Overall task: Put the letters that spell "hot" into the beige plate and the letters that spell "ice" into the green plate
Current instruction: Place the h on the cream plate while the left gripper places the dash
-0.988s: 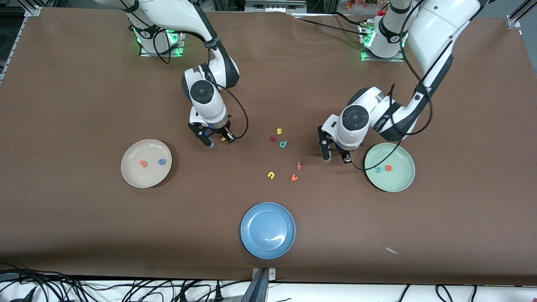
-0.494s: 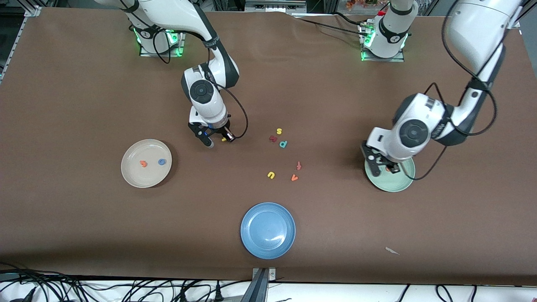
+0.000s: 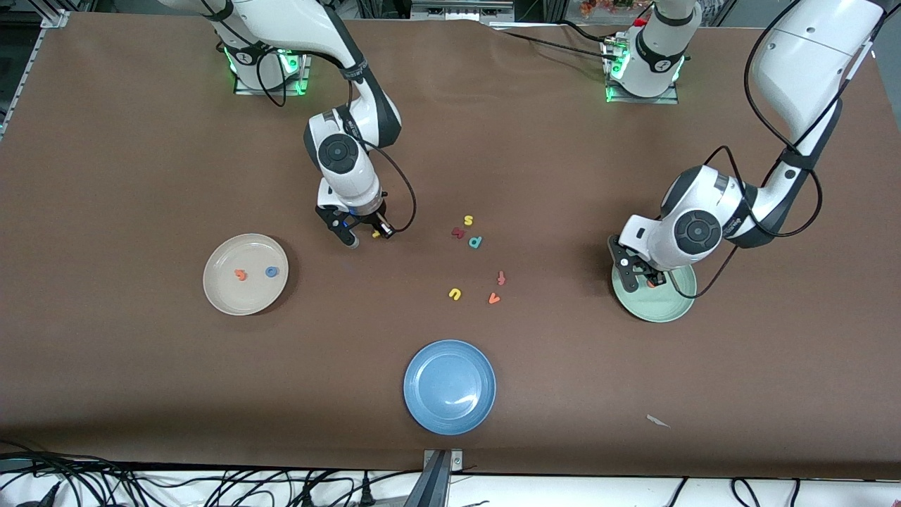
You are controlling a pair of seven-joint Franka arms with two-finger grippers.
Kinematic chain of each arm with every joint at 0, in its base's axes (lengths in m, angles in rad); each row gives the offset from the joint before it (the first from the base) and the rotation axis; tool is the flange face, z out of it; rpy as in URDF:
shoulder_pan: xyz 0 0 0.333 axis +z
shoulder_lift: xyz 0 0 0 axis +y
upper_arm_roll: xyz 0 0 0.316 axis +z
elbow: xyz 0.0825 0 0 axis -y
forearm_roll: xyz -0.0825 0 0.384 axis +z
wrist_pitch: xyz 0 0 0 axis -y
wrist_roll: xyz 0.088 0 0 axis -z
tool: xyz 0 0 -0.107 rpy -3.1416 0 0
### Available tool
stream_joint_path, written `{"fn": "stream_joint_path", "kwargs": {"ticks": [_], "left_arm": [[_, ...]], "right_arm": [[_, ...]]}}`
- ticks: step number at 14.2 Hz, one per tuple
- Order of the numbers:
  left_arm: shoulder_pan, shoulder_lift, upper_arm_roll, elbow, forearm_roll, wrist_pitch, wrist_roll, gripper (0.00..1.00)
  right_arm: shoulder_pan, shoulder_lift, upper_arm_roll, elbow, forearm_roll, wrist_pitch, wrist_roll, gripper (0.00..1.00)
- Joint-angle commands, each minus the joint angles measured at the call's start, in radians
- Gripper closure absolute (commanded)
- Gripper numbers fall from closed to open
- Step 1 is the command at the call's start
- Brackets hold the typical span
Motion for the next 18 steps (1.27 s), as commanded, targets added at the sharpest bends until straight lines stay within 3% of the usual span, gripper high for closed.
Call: {"fn": "stream_joint_path", "kwargs": {"ticks": [1, 5, 9, 13, 16, 18], "left_arm": [[0.019, -0.014, -0.017, 0.004, -0.016, 0.003, 0.033, 0.0], [0.021, -0.096, -0.054, 0.049, -0.057, -0.113, 0.024, 0.0], [0.003, -0.112, -0.055, 0.26, -0.257, -0.363, -0.01, 0.0], [-0.008, -0.124, -0.104, 0.423, -0.269, -0.543, -0.202, 0.0], [-0.007, -0.129, -0.129, 0.493, -0.269, -0.606, -0.408, 0.0], [-0.007, -0.153, -0.134, 0.526, -0.269, -0.654, -0.526, 0.0]], "right_arm": [[0.001, -0.026, -0.003, 0.005, 0.012, -0.027, -0.068, 0.9], [0.001, -0.09, -0.07, 0.025, 0.011, -0.169, -0.334, 0.9], [0.001, -0.127, -0.197, 0.017, 0.011, -0.303, -0.692, 0.9], [0.001, -0.127, -0.337, 0.003, 0.011, -0.352, -0.994, 0.9], [0.001, -0.115, -0.424, -0.013, 0.011, -0.352, -1.181, 0.9], [-0.013, -0.095, -0.449, -0.018, 0.012, -0.346, -1.272, 0.9]]}}
